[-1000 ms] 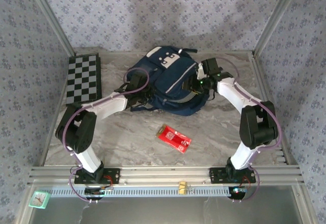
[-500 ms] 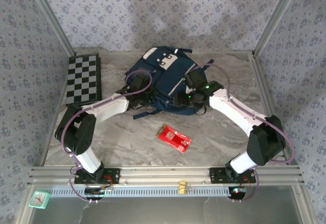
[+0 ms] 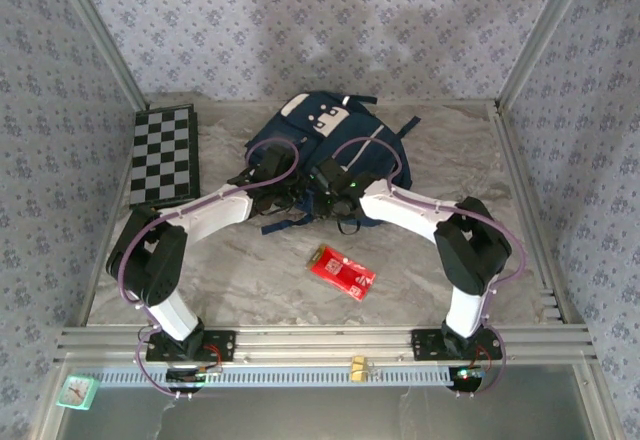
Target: Pack the student bag
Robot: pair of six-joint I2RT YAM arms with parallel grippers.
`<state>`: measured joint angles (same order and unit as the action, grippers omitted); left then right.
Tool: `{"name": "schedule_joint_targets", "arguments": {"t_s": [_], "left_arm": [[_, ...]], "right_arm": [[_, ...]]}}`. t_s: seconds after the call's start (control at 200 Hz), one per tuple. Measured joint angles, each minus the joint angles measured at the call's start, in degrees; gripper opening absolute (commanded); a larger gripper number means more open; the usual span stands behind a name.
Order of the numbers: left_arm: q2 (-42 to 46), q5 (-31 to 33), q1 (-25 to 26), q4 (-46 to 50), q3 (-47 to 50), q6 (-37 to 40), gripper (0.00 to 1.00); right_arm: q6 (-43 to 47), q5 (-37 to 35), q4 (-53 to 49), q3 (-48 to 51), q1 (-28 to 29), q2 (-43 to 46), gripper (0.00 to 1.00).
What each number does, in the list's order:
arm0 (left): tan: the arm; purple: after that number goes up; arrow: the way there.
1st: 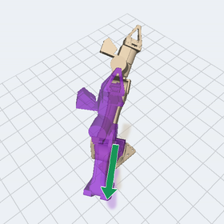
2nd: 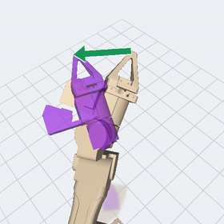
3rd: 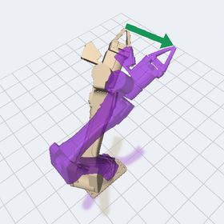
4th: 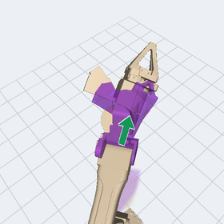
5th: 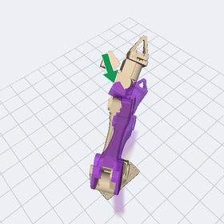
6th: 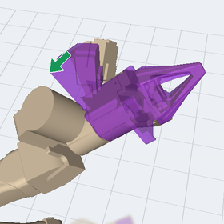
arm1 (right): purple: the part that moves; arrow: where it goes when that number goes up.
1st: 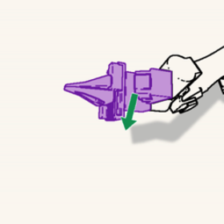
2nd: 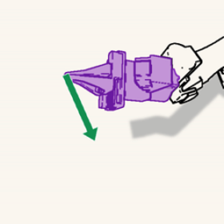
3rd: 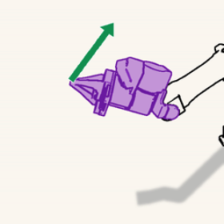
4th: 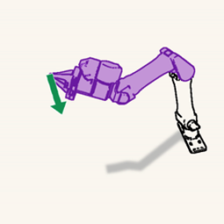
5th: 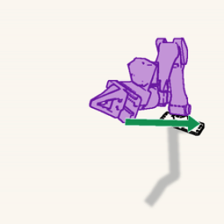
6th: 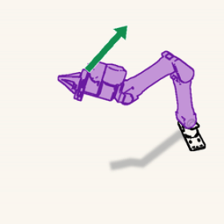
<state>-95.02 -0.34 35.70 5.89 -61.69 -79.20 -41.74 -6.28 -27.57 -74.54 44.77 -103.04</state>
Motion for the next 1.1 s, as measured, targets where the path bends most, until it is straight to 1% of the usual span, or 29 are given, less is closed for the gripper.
{"name": "schedule_joint_targets", "arguments": {"t_s": [0.085,0.125,0.25,0.305,0.365,0.46,0.545,0.65,0.775,0.87,0.965,1.099], "left_arm": [[0.0,0.0,0.0,-0.2,0.0,0.0,0.0],[0.0,0.0,0.0,-0.2,0.0,0.0,0.0],[0.1,0.0,0.0,-0.5,0.0,0.0,0.0],[0.1,0.0,0.0,-0.6,0.0,0.0,0.0],[0.1,0.0,0.0,-0.6,0.0,0.0,0.0],[0.1,0.0,0.0,-0.6,0.0,0.0,0.0],[0.1,0.1,0.0,-0.7,0.0,0.0,0.0],[0.1,0.3,0.0,-0.8,0.0,0.0,0.0],[0.2,0.4,0.0,-0.7,0.0,0.1,0.0],[0.8,0.3,-0.3,-0.5,0.2,0.2,0.0],[1.6,-0.2,-0.6,-0.2,0.4,0.4,0.0],[2.1,-1.4,-1.2,0.0,0.6,0.7,0.0]], "right_arm": [[-0.6,-2.9,-0.4,-0.8,0.2,-0.3,0.3],[-1.0,-4.0,-0.5,-0.9,0.3,-0.4,0.29],[-1.4,-6.5,-0.4,-1.2,0.4,-1.4,0.29],[-1.4,-7.4,-0.4,-1.6,0.4,-2.3,0.33],[-1.4,-8.1,-0.4,-2.2,0.5,-3.2,0.33],[-1.3,-9.0,-0.5,-3.3,0.5,-4.8,0.3],[-0.9,-9.9,-1.0,-4.2,0.5,-5.6,0.21],[-0.7,-10.9,-1.4,-4.5,0.5,-5.8,0.17],[-0.3,-10.9,-1.6,-4.4,0.5,-5.6,0.12],[0.2,-10.1,-0.9,-2.7,0.5,-3.8,0.07],[0.8,-8.5,-0.3,-0.2,0.2,-0.7,0.06],[2.9,-5.2,2.3,5.1,-1.5,4.1,0.05]]}}
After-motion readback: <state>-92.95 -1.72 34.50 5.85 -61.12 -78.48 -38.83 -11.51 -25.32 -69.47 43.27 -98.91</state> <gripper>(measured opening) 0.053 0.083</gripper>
